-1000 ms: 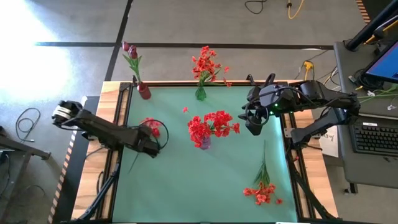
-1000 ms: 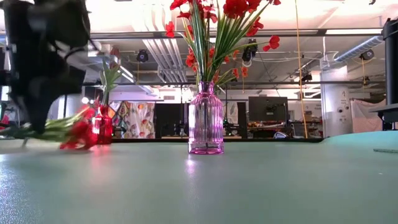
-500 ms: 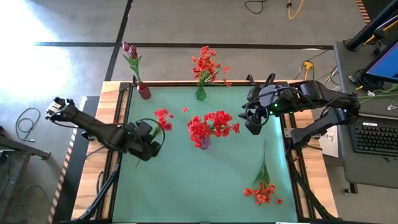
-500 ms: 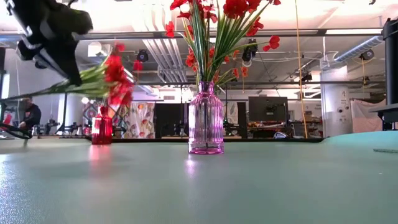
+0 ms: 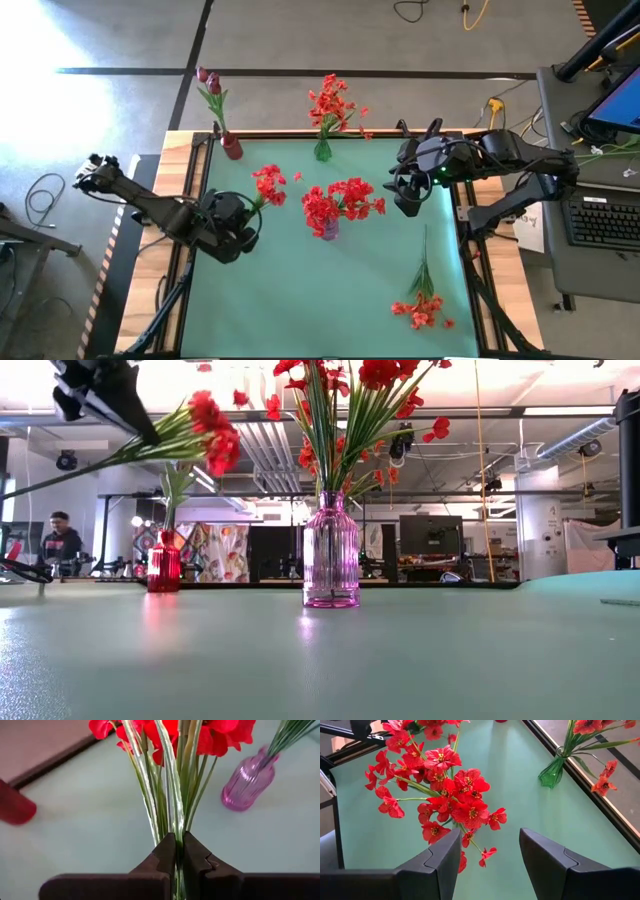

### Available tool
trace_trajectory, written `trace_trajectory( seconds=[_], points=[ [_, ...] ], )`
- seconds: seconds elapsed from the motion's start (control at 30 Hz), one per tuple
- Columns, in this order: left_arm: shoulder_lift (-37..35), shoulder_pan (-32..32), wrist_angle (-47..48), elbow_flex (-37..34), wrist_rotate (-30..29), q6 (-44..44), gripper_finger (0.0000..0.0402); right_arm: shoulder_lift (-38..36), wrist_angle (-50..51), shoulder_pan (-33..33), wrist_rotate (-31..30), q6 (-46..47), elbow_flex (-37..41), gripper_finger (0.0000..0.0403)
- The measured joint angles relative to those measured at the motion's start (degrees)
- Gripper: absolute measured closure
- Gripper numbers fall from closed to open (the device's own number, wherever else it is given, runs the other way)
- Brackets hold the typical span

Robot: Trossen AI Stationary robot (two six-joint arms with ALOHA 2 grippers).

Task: Sort flowers into vase by color
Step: Put the orange flowers into the purple vase

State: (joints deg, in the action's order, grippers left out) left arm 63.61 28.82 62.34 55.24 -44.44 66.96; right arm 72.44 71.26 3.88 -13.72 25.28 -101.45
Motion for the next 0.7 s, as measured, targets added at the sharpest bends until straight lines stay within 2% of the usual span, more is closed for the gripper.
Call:
trace_trajectory(
  seconds=[0.23,0.33,0.5,0.7],
  points=[
    [0.00,0.04,-0.19,2.80,-3.56,-4.69,0.0401,0.00,-0.01,0.00,-0.08,-0.12,0.00,0.0211],
    [0.00,0.15,-0.34,3.74,-6.80,-7.37,0.0401,0.00,-0.03,0.01,-1.19,-0.68,0.00,0.0211],
    [0.01,0.50,-2.82,5.78,-11.51,-14.87,0.0401,0.00,-0.98,0.00,-1.51,-2.58,0.04,0.0211],
    [0.03,1.21,-7.46,9.12,-14.11,-24.61,0.0401,0.00,-4.96,0.00,-1.51,-5.42,0.43,0.0211]
  ],
)
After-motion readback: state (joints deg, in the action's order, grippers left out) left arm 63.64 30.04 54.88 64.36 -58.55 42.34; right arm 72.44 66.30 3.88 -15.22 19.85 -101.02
